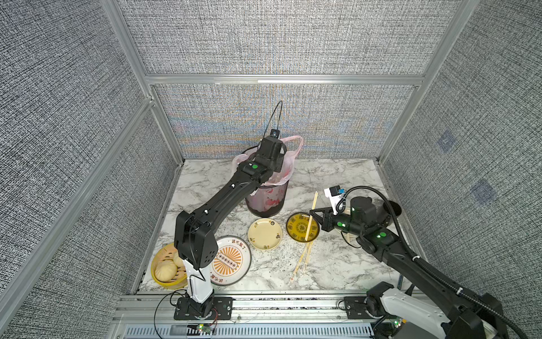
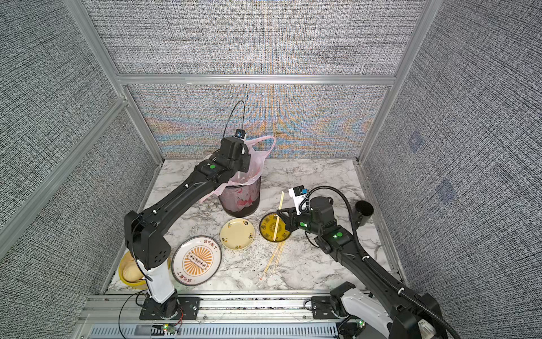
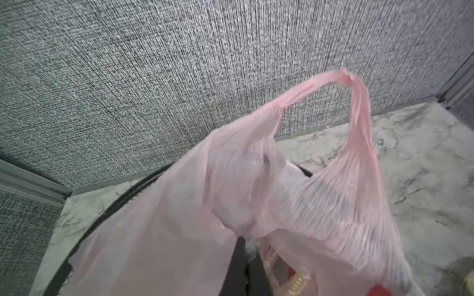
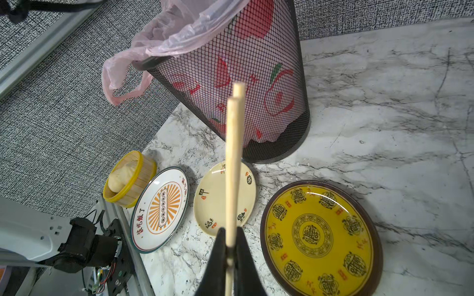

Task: Remove the packaging of disposable chopsticks
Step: Place the packet bag in the trash bin.

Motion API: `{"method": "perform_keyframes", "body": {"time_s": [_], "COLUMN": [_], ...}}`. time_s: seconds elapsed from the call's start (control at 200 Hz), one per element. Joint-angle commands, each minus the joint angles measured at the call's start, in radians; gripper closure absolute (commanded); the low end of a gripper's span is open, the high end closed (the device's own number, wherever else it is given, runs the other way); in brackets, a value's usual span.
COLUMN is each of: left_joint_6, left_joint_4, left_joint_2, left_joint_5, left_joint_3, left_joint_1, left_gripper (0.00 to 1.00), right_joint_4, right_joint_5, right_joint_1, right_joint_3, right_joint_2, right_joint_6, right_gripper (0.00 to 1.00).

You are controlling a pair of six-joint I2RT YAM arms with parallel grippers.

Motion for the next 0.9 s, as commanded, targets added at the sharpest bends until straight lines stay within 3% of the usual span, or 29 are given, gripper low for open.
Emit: {"method": "perform_keyframes", "body": {"time_s": [0.0,0.085,0.27,0.556,0.786,0.896], "left_joint_6": [-0.034,-0.038,-0.076,-0.083,-0.095,-0.113], "left_joint_4": [-0.047,-0.024,-0.073,-0.111,-0.009,0.061], "left_joint_2": [-0.005,-0.049,-0.118,-0.185,-0.402,-0.546], "left_joint_5": [-0.014,0.012,-0.004,-0.051,0.161,0.214], "left_joint_3": [0.004,-0.026,-0.048,-0.085,-0.283,-0.438], "left_joint_1": [0.006,0.006,0.006,0.004,-0.001,-0.022], "left_gripper": [0.74,0.50,0.27,0.20,0.02,0.01], "right_joint_4": [0.011,0.011,0.007,0.011,-0.034,-0.141], "right_joint_5": [-0.001,-0.004,-0.006,-0.006,-0.011,-0.037], "right_joint_1": [-0.001,-0.002,-0.002,-0.002,-0.002,-0.002], "right_joint_3": [-0.001,0.001,0.000,0.000,0.058,0.136], "right_joint_2": [0.005,0.011,0.004,0.015,0.137,0.233], "right_joint_6": [-0.009,-0.011,-0.012,-0.005,0.020,0.040], "right_gripper": [1.00,1.00,1.00,1.00,1.00,1.00]}}
